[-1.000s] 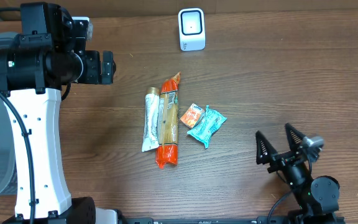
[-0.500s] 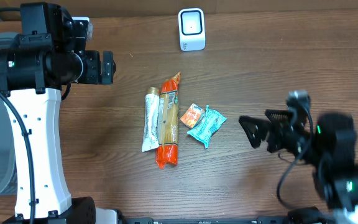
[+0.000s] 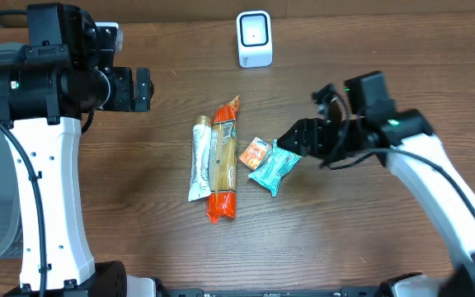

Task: Scan the item barcode
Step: 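Reach the right gripper left toward the teal wipe packet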

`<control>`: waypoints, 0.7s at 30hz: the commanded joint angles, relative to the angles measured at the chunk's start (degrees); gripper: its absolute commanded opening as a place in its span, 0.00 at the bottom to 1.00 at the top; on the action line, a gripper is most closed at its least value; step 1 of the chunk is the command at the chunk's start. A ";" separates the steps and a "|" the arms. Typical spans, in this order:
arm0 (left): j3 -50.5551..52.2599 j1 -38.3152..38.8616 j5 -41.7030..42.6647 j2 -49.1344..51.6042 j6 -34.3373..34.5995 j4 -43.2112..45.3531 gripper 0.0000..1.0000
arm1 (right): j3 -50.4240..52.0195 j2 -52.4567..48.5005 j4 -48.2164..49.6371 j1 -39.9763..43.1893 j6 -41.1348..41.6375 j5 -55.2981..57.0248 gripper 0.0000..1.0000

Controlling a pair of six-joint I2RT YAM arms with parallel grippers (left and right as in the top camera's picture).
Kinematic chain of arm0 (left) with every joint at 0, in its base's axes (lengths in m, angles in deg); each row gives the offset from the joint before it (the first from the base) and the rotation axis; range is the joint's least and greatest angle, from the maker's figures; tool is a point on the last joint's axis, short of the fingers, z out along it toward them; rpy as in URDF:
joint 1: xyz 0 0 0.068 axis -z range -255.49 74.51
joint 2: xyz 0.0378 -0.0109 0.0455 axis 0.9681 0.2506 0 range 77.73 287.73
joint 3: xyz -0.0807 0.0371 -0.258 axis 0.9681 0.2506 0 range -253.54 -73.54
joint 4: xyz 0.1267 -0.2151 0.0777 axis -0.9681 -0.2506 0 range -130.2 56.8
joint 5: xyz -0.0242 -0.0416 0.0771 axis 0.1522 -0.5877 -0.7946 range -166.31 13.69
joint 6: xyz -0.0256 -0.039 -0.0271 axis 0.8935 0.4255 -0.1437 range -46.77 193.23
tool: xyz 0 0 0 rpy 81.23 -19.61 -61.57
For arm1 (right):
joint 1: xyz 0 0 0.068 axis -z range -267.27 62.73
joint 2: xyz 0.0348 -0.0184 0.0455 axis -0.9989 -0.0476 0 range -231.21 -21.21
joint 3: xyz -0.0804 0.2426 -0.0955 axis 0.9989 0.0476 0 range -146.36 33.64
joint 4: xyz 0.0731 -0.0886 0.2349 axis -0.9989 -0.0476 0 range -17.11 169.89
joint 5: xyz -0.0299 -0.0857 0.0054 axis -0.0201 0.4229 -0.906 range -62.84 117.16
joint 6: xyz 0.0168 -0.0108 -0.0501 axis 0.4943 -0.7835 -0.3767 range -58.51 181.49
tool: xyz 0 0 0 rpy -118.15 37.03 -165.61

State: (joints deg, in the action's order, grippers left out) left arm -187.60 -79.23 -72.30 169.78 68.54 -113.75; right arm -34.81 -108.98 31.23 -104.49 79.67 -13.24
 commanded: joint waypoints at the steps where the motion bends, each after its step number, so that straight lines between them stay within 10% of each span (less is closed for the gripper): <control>1: -0.85 -0.09 -0.15 -0.13 -0.68 0.22 1.00 | -0.96 -4.35 0.39 -4.13 3.34 -0.09 0.66; 21: -0.85 -0.09 -0.15 -0.13 -0.68 0.22 1.00 | -0.94 -18.23 18.40 -19.17 13.57 18.75 0.66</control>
State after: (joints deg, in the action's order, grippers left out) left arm -187.60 -79.23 -72.30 169.78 68.54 -113.75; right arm -34.83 -126.57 48.69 -123.48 92.48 3.63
